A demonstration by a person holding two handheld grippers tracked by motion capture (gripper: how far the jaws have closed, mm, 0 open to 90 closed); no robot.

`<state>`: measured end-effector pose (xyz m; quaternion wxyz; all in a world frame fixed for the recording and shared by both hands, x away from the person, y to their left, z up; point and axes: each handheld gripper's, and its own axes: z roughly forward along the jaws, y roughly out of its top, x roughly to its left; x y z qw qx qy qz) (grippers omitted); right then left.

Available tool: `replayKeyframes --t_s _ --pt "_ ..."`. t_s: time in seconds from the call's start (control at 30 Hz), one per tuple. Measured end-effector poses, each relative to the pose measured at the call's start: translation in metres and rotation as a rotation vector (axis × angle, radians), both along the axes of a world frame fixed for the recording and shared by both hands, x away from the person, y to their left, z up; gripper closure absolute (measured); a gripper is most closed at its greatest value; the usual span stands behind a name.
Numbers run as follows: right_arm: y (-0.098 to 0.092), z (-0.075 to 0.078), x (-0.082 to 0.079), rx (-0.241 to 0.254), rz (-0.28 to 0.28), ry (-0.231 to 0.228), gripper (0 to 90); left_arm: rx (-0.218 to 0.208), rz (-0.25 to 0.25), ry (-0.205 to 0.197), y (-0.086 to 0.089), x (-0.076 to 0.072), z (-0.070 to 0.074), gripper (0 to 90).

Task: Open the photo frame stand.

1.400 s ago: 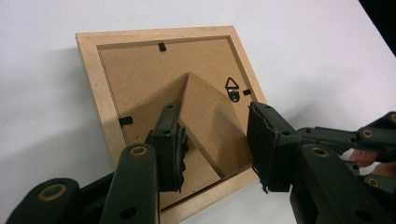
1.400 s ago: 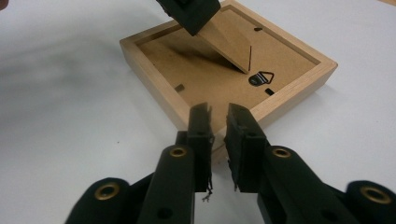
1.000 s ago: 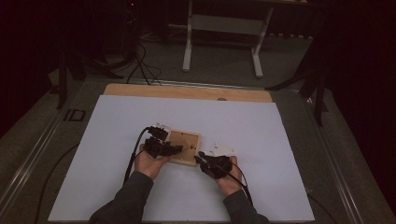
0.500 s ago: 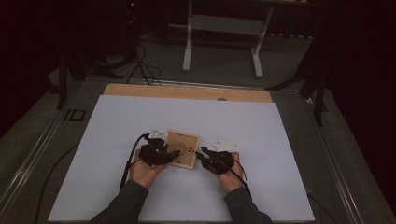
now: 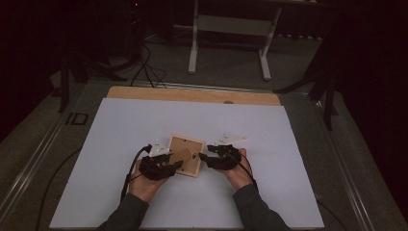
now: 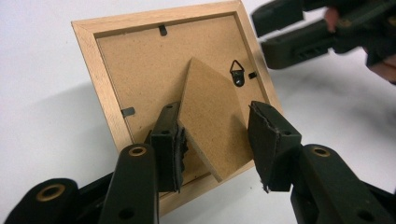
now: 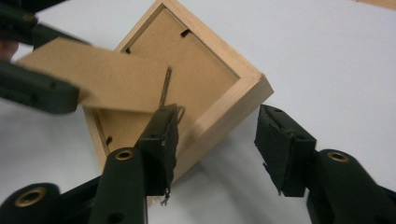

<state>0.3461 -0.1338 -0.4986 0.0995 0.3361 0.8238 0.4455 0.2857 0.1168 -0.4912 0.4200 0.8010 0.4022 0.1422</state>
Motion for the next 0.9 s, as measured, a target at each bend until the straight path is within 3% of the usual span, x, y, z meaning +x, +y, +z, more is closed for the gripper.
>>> replayKeyframes --t_s 0.23,0.4,0.63,0.77,0.9 --pt "0.000 -0.006 0.010 0.065 0.019 0.088 40.9 0.023 -0.028 -0.055 -0.001 -0.008 -0.001 57.4" --pt "0.002 -0.010 0.011 0.115 0.040 0.111 41.0 0.047 -0.059 -0.092 -0.001 -0.013 -0.002 57.6" --pt "0.000 -0.006 0.007 0.124 0.054 0.086 48.4 0.000 -0.071 -0.016 0.010 -0.006 -0.005 57.7" --pt "0.000 -0.005 0.005 0.116 0.057 0.068 48.9 -0.011 -0.081 0.006 0.012 -0.005 -0.004 58.2" --pt "0.000 -0.003 0.003 0.115 0.058 0.053 50.6 -0.045 -0.100 0.066 0.015 -0.001 -0.005 58.4"
